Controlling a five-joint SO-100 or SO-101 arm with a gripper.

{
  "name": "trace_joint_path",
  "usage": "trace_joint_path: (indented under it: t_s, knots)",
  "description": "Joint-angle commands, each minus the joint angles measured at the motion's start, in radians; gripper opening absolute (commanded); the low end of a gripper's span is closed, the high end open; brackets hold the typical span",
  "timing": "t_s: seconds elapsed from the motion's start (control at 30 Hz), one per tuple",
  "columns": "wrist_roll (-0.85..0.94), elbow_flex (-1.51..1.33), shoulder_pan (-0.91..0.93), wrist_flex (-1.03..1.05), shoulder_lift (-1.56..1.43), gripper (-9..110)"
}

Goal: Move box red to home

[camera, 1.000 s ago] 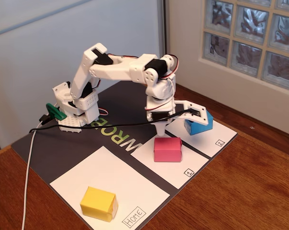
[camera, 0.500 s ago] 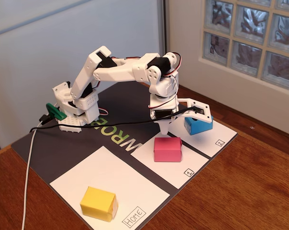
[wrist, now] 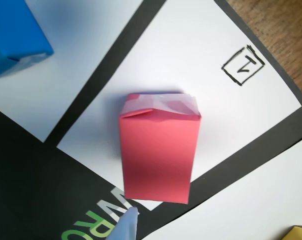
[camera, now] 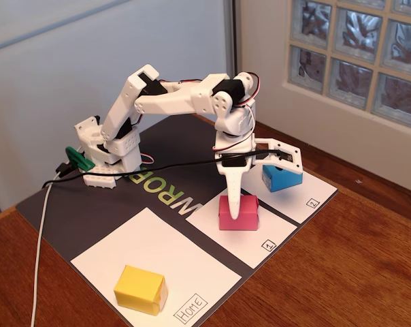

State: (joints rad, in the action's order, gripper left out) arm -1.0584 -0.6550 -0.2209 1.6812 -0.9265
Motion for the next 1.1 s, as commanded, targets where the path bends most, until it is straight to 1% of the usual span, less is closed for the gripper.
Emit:
trace_joint_path:
  t_s: [0.0,0.4,0.47,0.57,1.07]
  knots:
    - [-0.017,0.035,-0.026,0.009,-0.012,58]
    - [-0.078,0.031,-0.103,0.034,0.025,57]
    - [-0.080,0.031,-0.106,0.040,0.031,55]
    - [-0.077,0.031,-0.103,0.060,0.044,52]
    - [-0.046,0.040,-0.071,0.034,0.172,52]
